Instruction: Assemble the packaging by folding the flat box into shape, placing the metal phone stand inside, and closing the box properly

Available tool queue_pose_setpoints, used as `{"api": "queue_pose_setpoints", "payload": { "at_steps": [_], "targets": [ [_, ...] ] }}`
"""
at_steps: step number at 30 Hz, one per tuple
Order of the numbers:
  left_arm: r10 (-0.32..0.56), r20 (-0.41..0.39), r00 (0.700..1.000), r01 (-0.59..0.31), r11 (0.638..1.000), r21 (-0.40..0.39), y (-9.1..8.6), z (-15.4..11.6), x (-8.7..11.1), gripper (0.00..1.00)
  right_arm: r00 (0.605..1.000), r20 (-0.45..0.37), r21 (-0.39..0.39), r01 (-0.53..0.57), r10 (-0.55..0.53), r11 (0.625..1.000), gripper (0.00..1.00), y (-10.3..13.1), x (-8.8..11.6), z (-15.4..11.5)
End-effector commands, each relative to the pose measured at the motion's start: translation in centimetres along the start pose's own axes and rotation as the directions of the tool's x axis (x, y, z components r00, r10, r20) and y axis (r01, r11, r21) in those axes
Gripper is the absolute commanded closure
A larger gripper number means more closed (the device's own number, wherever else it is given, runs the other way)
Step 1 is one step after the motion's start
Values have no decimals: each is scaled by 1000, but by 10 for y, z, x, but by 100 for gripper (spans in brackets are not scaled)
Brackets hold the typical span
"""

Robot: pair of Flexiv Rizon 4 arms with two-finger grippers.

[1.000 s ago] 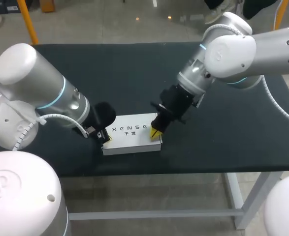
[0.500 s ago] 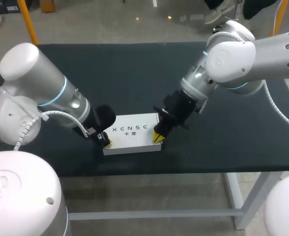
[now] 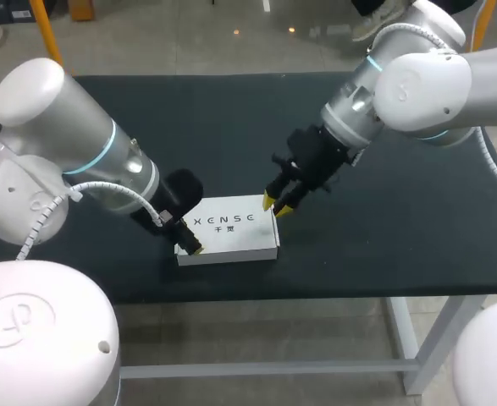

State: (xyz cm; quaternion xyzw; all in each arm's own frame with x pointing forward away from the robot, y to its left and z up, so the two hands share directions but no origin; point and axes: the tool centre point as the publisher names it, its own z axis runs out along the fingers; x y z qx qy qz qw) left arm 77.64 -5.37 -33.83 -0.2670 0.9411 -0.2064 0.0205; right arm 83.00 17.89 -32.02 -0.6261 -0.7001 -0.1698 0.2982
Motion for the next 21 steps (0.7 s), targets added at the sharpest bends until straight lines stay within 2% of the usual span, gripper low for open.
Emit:
{"api": "queue_pose_setpoints", "payload": {
  "at_steps": [1,2,3,4,7,8,9,21],
  "targets": [
    [-96,17,995,97,993,-69,-9,-15,17,0,999,3,-142,35,-35,989,38,-12,0,-31],
    [-106,11,994,106,992,-73,-9,-17,22,0,999,7,-164,51,-51,985,18,-11,0,-37],
    [-164,18,986,165,983,-80,-10,-18,26,0,998,6,-185,66,-66,981,1,-10,0,-43],
    [-174,15,985,175,981,-85,-10,-18,30,0,997,12,-215,78,-77,973,0,-9,0,-48],
    [-297,13,955,296,947,-122,-9,-21,43,0,992,14,-328,123,-126,937,0,-10,-1,-65],
    [-374,13,927,372,916,-148,-8,-21,46,0,992,1,-369,119,-128,922,0,-9,-3,-74],
    [-427,86,900,435,880,-188,-8,-21,50,0,991,-23,-405,110,-130,907,0,-8,-6,-84],
    [-427,86,900,435,880,-188,-8,-21,50,0,991,-23,-405,110,-130,907,0,-8,-6,-84]
  ]
}}
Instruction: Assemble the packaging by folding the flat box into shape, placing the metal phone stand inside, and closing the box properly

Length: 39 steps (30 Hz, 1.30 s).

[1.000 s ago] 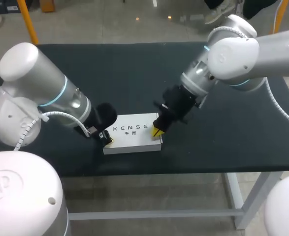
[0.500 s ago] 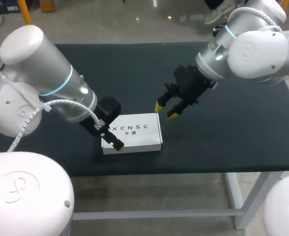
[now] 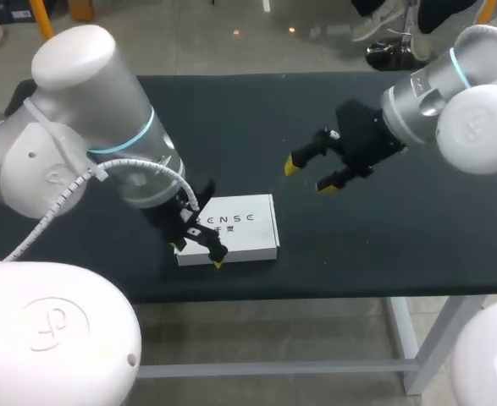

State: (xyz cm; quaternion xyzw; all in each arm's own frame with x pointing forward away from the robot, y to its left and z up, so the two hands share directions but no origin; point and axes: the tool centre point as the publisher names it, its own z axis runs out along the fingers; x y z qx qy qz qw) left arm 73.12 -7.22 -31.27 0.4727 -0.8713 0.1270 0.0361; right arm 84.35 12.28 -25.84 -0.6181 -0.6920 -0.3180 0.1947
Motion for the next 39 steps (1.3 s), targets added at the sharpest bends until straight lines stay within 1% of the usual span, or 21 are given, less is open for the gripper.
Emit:
{"api": "queue_pose_setpoints", "payload": {
  "at_steps": [1,3,5,6,8,9,11,15,17,19,20,22,24,26,27,29,31,32,34,36,39],
  "targets": [
    [-1,28,1000,3,999,-39,-5,1,2,0,1000,4,-78,1,-1,997,0,-4,0,-1],
    [-103,41,994,103,995,-2,-6,7,10,0,998,12,-90,57,-56,994,0,-7,-2,1],
    [-152,22,988,152,988,12,-6,10,17,0,994,67,-171,97,-87,980,0,-8,-7,0],
    [-214,70,974,212,976,41,-6,14,20,0,988,75,-194,145,-133,970,0,-8,-8,-2],
    [-228,55,972,226,973,39,-5,18,27,0,981,78,-243,193,-179,951,0,-4,-13,-9],
    [-269,90,959,265,963,54,-5,22,31,0,972,68,-254,237,-227,938,0,-3,-15,-13],
    [-268,86,959,265,963,48,-3,26,39,0,956,85,-303,293,-280,907,0,0,-20,-22],
    [-340,141,930,333,940,76,-3,34,49,0,927,89,-376,371,-365,849,0,5,-31,-38],
    [-344,140,928,336,939,77,-3,38,54,0,912,93,-398,403,-401,824,0,9,-37,-44],
    [-387,174,906,375,922,98,-3,43,56,0,899,114,-421,430,-424,799,0,13,-42,-49],
    [-383,165,909,372,924,94,-2,46,57,0,888,113,-424,449,-446,787,0,14,-45,-51],
    [-421,193,886,403,906,128,-2,50,58,0,874,131,-437,475,-468,764,0,18,-49,-55],
    [-432,190,882,411,901,138,-1,55,58,0,855,149,-439,508,-497,741,0,22,-54,-58],
    [-471,230,852,440,881,174,-1,60,57,0,831,176,-436,547,-528,715,0,25,-58,-61],
    [-464,220,858,435,884,171,-1,62,56,0,817,190,-432,567,-544,701,0,26,-60,-63],
    [-495,246,833,455,867,203,-1,67,54,0,803,224,-424,590,-552,687,0,29,-64,-65],
    [-491,237,839,454,870,194,-3,72,52,0,783,246,-410,618,-571,671,0,32,-68,-68],
    [-504,260,824,463,863,203,-4,74,50,0,776,254,-408,627,-577,664,0,34,-69,-68],
    [-499,249,830,461,865,196,-6,78,48,0,759,256,-407,646,-598,646,0,36,-73,-73],
    [-517,268,813,477,855,203,-10,82,44,0,740,250,-408,666,-625,625,0,38,-80,-77],
    [-543,275,794,503,840,205,-15,86,38,0,738,252,-409,668,-627,622,0,42,-87,-81]
  ]
}}
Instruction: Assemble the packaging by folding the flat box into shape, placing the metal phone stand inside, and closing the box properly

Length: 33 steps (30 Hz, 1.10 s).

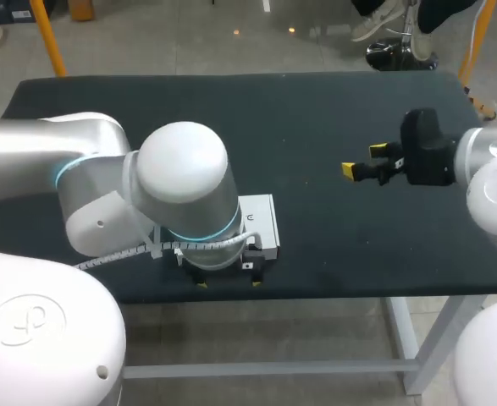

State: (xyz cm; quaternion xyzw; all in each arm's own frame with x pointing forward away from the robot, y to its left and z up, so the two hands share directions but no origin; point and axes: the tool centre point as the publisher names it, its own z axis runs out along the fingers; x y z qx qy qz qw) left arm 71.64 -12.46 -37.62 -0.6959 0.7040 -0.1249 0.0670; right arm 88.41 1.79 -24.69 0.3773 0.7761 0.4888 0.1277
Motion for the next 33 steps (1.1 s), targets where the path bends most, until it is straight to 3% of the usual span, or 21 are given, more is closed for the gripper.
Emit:
{"api": "queue_pose_setpoints", "payload": {
  "at_steps": [1,9,33],
  "targets": [
    [-25,100,995,27,1000,-12,-9,14,7,0,1000,-24,-16,3,-3,1000,0,-3,-14,-5],
    [-88,143,986,92,996,-20,-25,28,3,0,1000,10,-33,18,-17,999,0,-5,-32,-12],
    [-145,152,978,155,987,-53,-83,55,-13,0,1000,10,-33,18,-17,999,0,-5,-32,-12]
  ]
}}
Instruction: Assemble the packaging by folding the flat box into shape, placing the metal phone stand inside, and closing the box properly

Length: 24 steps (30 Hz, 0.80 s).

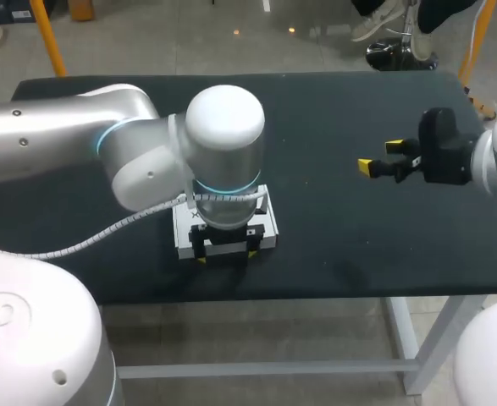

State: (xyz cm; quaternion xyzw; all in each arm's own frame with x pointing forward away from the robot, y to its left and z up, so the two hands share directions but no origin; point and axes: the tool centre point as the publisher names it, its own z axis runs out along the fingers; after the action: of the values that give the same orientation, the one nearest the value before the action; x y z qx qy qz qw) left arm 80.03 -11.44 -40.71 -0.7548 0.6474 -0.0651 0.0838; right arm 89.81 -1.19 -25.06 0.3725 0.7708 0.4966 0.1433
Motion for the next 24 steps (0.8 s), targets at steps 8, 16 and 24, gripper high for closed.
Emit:
{"api": "queue_pose_setpoints", "payload": {
  "at_steps": [8,16,24],
  "targets": [
    [4,7,1000,-4,1000,-10,-35,8,2,0,1000,-5,-3,1,-1,1000,0,-1,-1,-2],
    [17,-9,1000,-17,1000,-14,-67,12,2,0,999,-2,-44,42,-42,998,0,10,-11,4],
    [37,-16,999,-37,999,-25,-98,14,4,0,999,-22,-98,35,-38,995,0,16,-25,9]
  ]
}}
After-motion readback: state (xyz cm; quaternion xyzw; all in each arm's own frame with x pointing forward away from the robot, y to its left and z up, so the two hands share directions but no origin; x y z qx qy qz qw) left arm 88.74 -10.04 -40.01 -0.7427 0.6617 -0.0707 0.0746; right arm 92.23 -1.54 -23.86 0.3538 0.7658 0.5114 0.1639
